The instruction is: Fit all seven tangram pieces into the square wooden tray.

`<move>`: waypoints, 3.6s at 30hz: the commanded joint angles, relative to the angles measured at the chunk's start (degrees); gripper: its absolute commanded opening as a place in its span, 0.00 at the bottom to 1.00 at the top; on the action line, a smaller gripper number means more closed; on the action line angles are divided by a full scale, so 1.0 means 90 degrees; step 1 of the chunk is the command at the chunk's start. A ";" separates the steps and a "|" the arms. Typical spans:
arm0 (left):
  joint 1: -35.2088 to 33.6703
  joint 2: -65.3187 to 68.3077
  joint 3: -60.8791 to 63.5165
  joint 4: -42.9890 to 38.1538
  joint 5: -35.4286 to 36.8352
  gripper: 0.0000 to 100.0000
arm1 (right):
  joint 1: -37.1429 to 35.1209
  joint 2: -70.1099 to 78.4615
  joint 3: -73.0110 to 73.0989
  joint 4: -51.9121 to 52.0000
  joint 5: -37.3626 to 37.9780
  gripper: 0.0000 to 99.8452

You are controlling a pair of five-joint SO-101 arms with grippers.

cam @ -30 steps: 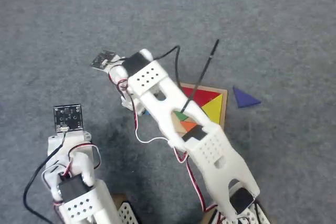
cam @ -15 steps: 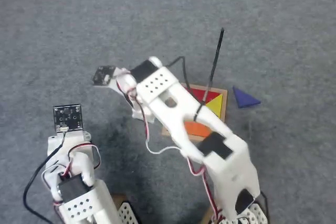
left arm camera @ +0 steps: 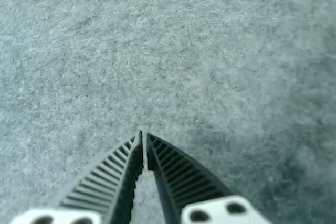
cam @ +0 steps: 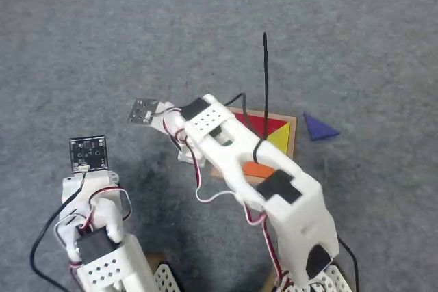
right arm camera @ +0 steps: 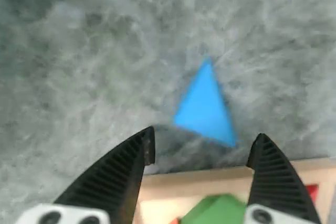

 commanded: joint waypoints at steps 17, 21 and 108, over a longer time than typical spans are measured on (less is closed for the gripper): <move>0.0039 -0.0088 -0.0054 0.0049 -0.0088 0.02 | 0.0181 0.0689 -0.1231 0.0845 -0.0088 0.12; 0.0039 -0.0088 -0.0054 0.0049 -0.0088 0.02 | 0.0200 0.0718 -0.1602 0.1001 -0.0889 0.12; 0.0039 -0.0088 -0.0054 0.0049 -0.0088 0.02 | 0.1089 -0.0474 -0.4493 0.3951 -0.5441 0.01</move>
